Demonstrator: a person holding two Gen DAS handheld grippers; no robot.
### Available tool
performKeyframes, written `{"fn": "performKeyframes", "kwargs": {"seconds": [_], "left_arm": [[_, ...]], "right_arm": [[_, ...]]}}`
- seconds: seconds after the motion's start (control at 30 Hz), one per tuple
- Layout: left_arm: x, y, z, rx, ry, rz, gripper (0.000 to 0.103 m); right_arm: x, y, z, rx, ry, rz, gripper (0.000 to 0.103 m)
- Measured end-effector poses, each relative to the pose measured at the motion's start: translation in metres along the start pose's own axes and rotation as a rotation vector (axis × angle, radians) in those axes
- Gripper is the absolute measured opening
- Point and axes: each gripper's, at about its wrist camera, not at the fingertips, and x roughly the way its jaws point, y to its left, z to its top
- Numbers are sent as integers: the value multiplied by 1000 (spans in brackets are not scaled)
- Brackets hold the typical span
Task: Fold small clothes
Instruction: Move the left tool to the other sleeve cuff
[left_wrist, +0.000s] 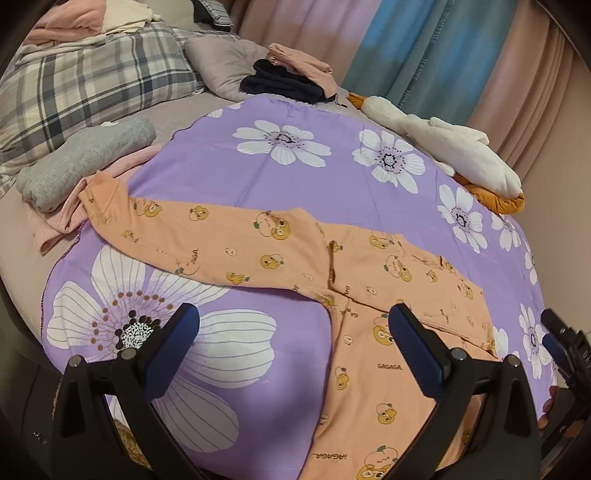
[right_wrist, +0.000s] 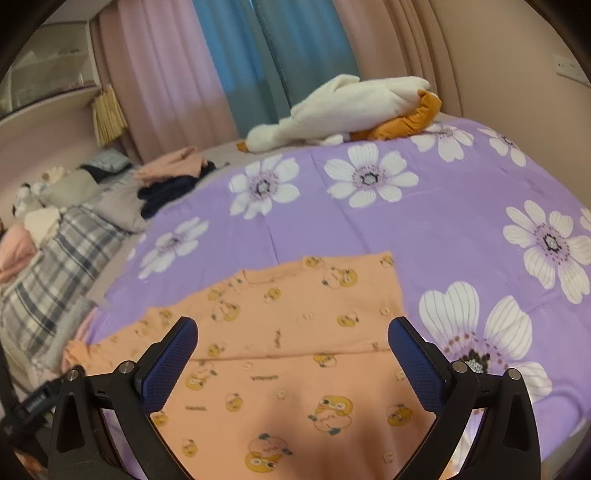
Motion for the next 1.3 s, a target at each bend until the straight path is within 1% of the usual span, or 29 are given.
{"fn": "performKeyframes", "kwargs": {"seconds": [0.07,0.17,0.37,0.5,0.7,0.97,1.17,1.3], "left_arm": [[2,4,1,-16,6,5,102],[7,14,1,-48,16,19,102],[12,33,4,-109,23,28,102],[14,43,5,-138,30,50,102],[15,51,7,-168,33,53,102],[15,50,7,-171,41,48,102],[15,43,6,-156,47,25,102],[13,44,6,-169,41,5,102]], "right_arm": [[4,1,-3,-6,13,-8,102],[7,4,-7,-11,33,3,102],[11,7,-10,-32,40,-5,102],[12,5,-10,-18,44,1,102],[17,3,-11,-4,64,-7,102],[17,2,-11,7,72,-3,102],[11,2,-10,-1,62,2,102],[8,1,-9,2,59,7,102]]}}
